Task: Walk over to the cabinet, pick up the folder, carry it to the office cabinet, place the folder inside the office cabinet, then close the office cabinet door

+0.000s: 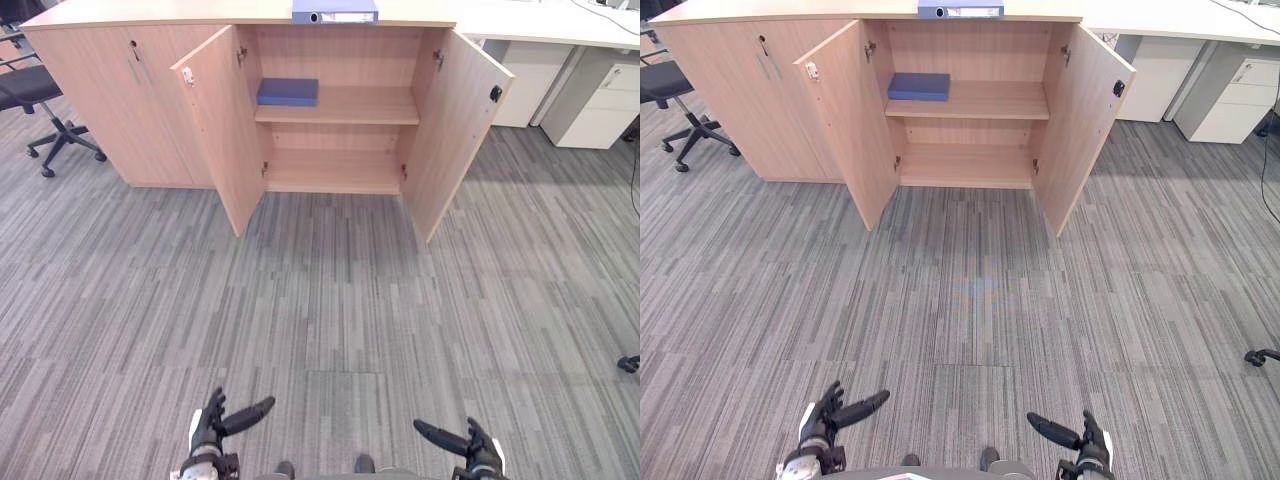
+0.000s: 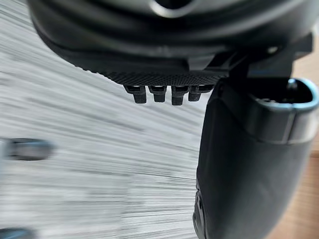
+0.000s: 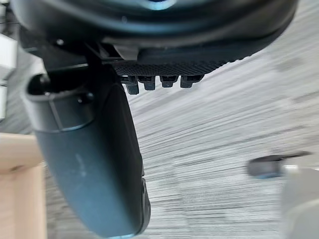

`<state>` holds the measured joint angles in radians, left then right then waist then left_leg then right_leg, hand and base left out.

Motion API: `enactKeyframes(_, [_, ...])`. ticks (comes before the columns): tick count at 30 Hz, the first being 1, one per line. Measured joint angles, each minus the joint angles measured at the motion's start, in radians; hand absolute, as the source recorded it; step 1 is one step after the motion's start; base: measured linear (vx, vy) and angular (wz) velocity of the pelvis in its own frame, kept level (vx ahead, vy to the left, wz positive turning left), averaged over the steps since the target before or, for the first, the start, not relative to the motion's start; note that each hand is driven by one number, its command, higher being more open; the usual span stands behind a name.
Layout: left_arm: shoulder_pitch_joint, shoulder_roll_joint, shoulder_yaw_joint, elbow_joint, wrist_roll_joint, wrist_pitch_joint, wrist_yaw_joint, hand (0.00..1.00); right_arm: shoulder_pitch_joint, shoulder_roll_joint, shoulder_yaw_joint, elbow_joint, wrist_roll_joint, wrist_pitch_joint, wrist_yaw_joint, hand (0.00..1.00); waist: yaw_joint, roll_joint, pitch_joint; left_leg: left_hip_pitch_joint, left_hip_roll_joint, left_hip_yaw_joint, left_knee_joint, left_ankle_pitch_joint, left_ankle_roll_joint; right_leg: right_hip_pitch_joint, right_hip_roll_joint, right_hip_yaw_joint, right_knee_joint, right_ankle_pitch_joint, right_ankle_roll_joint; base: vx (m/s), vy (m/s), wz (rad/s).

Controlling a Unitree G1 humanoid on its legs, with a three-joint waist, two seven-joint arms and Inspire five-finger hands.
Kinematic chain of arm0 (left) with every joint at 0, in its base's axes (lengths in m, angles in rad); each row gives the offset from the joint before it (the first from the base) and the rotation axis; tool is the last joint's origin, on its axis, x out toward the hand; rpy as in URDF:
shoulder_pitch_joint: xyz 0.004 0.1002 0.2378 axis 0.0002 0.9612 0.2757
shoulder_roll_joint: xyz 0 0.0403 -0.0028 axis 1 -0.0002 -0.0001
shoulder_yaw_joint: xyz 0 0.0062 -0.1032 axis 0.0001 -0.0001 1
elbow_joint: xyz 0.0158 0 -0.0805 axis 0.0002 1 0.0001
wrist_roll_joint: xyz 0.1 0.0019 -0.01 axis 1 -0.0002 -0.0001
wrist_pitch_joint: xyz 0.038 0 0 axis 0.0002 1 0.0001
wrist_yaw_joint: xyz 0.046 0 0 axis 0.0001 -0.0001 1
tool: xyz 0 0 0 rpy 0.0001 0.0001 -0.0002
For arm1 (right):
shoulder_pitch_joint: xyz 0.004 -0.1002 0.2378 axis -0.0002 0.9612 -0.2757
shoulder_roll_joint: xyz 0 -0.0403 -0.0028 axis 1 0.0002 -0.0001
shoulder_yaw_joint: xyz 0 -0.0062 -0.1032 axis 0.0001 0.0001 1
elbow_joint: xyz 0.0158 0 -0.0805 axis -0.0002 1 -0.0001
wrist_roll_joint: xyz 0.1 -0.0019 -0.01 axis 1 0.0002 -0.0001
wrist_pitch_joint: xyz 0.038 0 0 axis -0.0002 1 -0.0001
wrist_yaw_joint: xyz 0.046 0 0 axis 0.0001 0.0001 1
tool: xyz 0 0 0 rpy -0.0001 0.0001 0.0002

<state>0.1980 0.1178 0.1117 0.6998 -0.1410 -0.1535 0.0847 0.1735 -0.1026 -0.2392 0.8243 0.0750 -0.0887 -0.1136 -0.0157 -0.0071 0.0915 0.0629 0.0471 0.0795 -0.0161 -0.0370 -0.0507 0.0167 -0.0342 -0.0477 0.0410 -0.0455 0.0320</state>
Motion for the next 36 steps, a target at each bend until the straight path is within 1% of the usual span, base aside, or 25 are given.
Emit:
enactKeyframes(4, [0.003,0.010,0.001,-0.029,0.002,-0.003,-0.003,1.00,-0.010,0.000,0.000,-0.034,-0.039,-0.002,0.014,1.00,0.000,-0.002,0.021,0.023,-0.004,0.011,-0.013,-0.001,-0.002,0.024,-0.005,-0.005,-0.012,0.000,0.000,0.06,0.024,0.01])
enactKeyframes(7, [0.020,0.015,0.001,-0.037,0.002,-0.003,-0.010,1.00,-0.009,-0.002,0.000,-0.045,-0.041,-0.002,0.023,1.00,0.000,-0.002,0.025,0.024,-0.004,0.015,-0.015,-0.005,-0.006,0.025,-0.005,-0.004,-0.015,0.000,0.000,0.00,0.000,0.00])
enactKeyframes(10, [0.029,0.014,0.007,-0.040,0.002,-0.002,-0.020,1.00,-0.007,-0.006,0.000,-0.056,-0.041,-0.002,0.028,1.00,-0.001,0.000,0.031,0.019,-0.003,0.019,-0.011,-0.014,-0.001,0.022,-0.004,-0.005,-0.016,-0.001,0.001,-0.02,0.000,-0.01])
enactKeyframes(12, [0.028,0.013,0.019,-0.043,0.001,-0.002,-0.021,1.00,-0.015,-0.012,0.000,-0.056,-0.041,-0.001,0.028,1.00,0.001,-0.003,0.039,-0.003,-0.002,0.030,0.015,-0.033,0.011,0.012,-0.005,-0.003,-0.016,-0.003,0.005,-0.08,0.000,-0.08])
enactKeyframes(15, [0.042,0.006,0.038,-0.044,-0.002,-0.001,-0.019,1.00,-0.041,-0.017,-0.020,-0.056,-0.035,0.000,0.026,1.00,0.002,0.007,0.057,-0.066,0.004,0.069,0.119,-0.109,0.022,-0.022,-0.010,0.020,0.004,-0.030,0.024,-0.05,0.015,-0.22])
enactKeyframes(16, [0.047,0.006,0.038,-0.046,-0.005,0.000,-0.019,1.00,-0.044,-0.018,-0.024,-0.056,-0.032,0.002,0.025,1.00,0.002,0.009,0.059,-0.079,0.005,0.073,0.139,-0.122,0.025,-0.030,-0.010,0.024,0.008,-0.037,0.021,0.01,0.042,-0.20])
enactKeyframes(17, [0.056,0.003,0.038,-0.062,-0.008,0.008,-0.019,1.00,-0.048,-0.019,-0.031,-0.056,-0.025,0.005,0.022,1.00,0.002,0.012,0.061,-0.108,0.007,0.076,0.181,-0.148,0.030,-0.050,-0.012,0.030,0.023,-0.048,0.030,0.06,0.059,-0.16])
enactKeyframes(18, [0.063,-0.001,0.038,-0.082,-0.018,0.009,-0.019,1.00,-0.049,-0.021,-0.031,-0.056,-0.015,0.008,0.017,1.00,0.006,0.013,0.062,-0.134,0.009,0.082,0.227,-0.178,0.033,-0.080,-0.014,0.039,0.064,-0.070,0.044,0.08,0.068,-0.15])
enactKeyframes(19, [0.063,-0.002,0.038,-0.085,-0.023,0.009,-0.018,1.00,-0.050,-0.022,-0.030,-0.056,-0.010,0.008,0.016,1.00,0.010,0.013,0.063,-0.145,0.008,0.086,0.251,-0.193,0.034,-0.097,-0.017,0.043,0.096,-0.086,0.057,0.13,0.082,-0.19])
enactKeyframes(20, [0.060,-0.004,0.038,-0.086,-0.026,0.010,-0.018,1.00,-0.052,-0.024,-0.030,-0.055,0.005,0.009,0.013,1.00,0.017,0.013,0.064,-0.159,0.007,0.098,0.298,-0.227,0.040,-0.129,-0.025,0.051,0.173,-0.127,0.073,0.22,0.131,-0.28])
enactKeyframes(21, [0.061,-0.005,0.038,-0.088,-0.027,0.012,-0.018,1.00,-0.055,-0.024,-0.028,-0.055,0.013,0.010,0.011,1.00,0.018,0.012,0.069,-0.157,0.003,0.105,0.331,-0.264,0.052,-0.167,-0.036,0.051,0.279,-0.161,0.081,0.23,0.146,-0.28])
enactKeyframes(22, [0.062,-0.005,0.038,-0.088,-0.027,0.014,-0.017,1.00,-0.055,-0.024,-0.027,-0.055,0.015,0.010,0.011,1.00,0.019,0.015,0.070,-0.151,0.002,0.107,0.341,-0.279,0.057,-0.191,-0.042,0.047,0.346,-0.173,0.097,0.25,0.175,-0.18])
enactKeyframes(23, [0.057,-0.002,0.034,-0.091,-0.027,0.015,-0.017,1.00,-0.062,-0.021,-0.020,-0.056,0.021,0.010,0.010,1.00,0.013,0.018,0.081,-0.118,-0.004,0.102,0.340,-0.302,0.070,-0.268,-0.057,0.022,0.553,-0.172,0.110,0.19,0.130,0.02])
enactKeyframes(24, [0.050,0.003,0.031,-0.100,-0.027,0.015,-0.016,1.00,-0.065,-0.020,-0.013,-0.055,0.020,0.010,0.010,1.00,0.008,0.015,0.096,-0.094,-0.010,0.097,0.336,-0.308,0.077,-0.313,-0.065,0.000,0.657,-0.185,0.123,0.29,0.147,0.14])
enactKeyframes(25, [0.046,0.022,0.010,-0.103,-0.027,0.016,-0.014,1.00,-0.060,-0.018,-0.002,-0.055,0.021,0.012,0.012,1.00,0.001,0.021,0.109,-0.048,-0.014,0.089,0.323,-0.327,0.087,-0.364,-0.073,-0.027,0.733,-0.220,0.096,0.37,0.120,0.22])
enactKeyframes(26, [0.038,0.036,-0.003,-0.102,-0.027,0.016,-0.012,1.00,-0.057,-0.020,0.013,-0.056,0.021,0.012,0.012,1.00,-0.005,0.022,0.116,0.001,-0.016,0.079,0.290,-0.334,0.085,-0.400,-0.072,-0.068,0.723,-0.235,0.072,0.39,0.098,0.25])
enactKeyframes(27, [0.029,0.042,-0.006,-0.102,-0.026,0.016,-0.009,1.00,-0.057,-0.020,0.016,-0.056,0.021,0.012,0.013,1.00,-0.009,0.023,0.120,0.023,-0.015,0.070,0.269,-0.335,0.084,-0.419,-0.069,-0.094,0.702,-0.238,0.061,0.46,0.054,0.44])
enactKeyframes(29, [-0.020,0.044,-0.008,-0.097,-0.026,0.016,-0.001,1.00,-0.067,-0.030,0.033,-0.056,0.021,0.011,0.013,1.00,-0.032,0.053,0.143,0.091,0.025,0.032,0.192,-0.332,0.080,-0.494,-0.021,-0.160,0.567,-0.209,0.006,0.59,-0.028,0.67])
enactKeyframes(30, [-0.058,0.047,-0.012,-0.089,-0.026,0.014,0.002,1.00,-0.076,-0.036,0.033,-0.057,0.021,0.011,0.012,1.00,-0.047,0.060,0.155,0.131,0.054,0.015,0.157,-0.329,0.053,-0.537,0.019,-0.186,0.407,-0.108,-0.012,0.74,-0.089,0.67])
enactKeyframes(31, [-0.067,0.051,-0.013,-0.084,-0.026,0.013,0.002,1.00,-0.073,-0.036,0.035,-0.059,0.021,0.010,0.012,1.00,-0.050,0.058,0.154,0.146,0.053,0.012,0.149,-0.332,0.030,-0.539,0.027,-0.182,0.319,-0.041,-0.021,0.83,-0.117,0.74])
enactKeyframes(32, [-0.075,0.051,-0.019,-0.065,-0.025,0.012,0.001,1.00,-0.061,-0.045,0.036,-0.059,0.021,0.009,0.011,1.00,-0.062,0.060,0.158,0.193,0.060,0.009,0.143,-0.349,-0.008,-0.527,0.030,-0.173,0.265,0.171,-0.079,0.71,-0.108,0.28])
enactKeyframes(33, [-0.098,0.034,-0.019,-0.052,-0.024,0.014,0.002,1.00,-0.097,-0.059,0.032,-0.056,0.021,0.014,0.008,1.00,-0.055,0.102,0.175,0.198,0.101,0.018,0.164,-0.336,-0.044,-0.535,0.049,-0.204,0.340,0.138,-0.101,0.55,-0.083,0.26])
enactKeyframes(34, [-0.109,0.035,-0.021,-0.049,-0.023,0.015,-0.002,1.00,-0.108,-0.054,0.028,-0.061,0.021,0.014,0.007,1.00,-0.062,0.096,0.175,0.184,0.093,0.017,0.185,-0.300,-0.101,-0.543,0.033,-0.205,0.376,0.089,-0.099,0.50,-0.100,0.19])
enactKeyframes(35, [-0.119,0.018,-0.024,-0.051,-0.015,0.014,-0.006,1.00,-0.113,-0.057,0.027,-0.079,0.021,0.013,0.009,1.00,-0.069,0.079,0.182,0.178,0.071,0.015,0.251,-0.200,-0.123,-0.528,-0.006,-0.206,0.448,0.023,-0.099,0.76,-0.210,0.65])
enactKeyframes(36, [-0.110,-0.010,-0.024,-0.047,-0.015,0.014,-0.008,1.00,-0.105,-0.059,0.035,-0.098,0.022,0.010,0.011,1.00,-0.081,0.070,0.189,0.122,0.067,0.022,0.471,-0.025,-0.107,-0.427,-0.032,-0.234,0.451,-0.031,-0.103,0.80,-0.244,0.58])
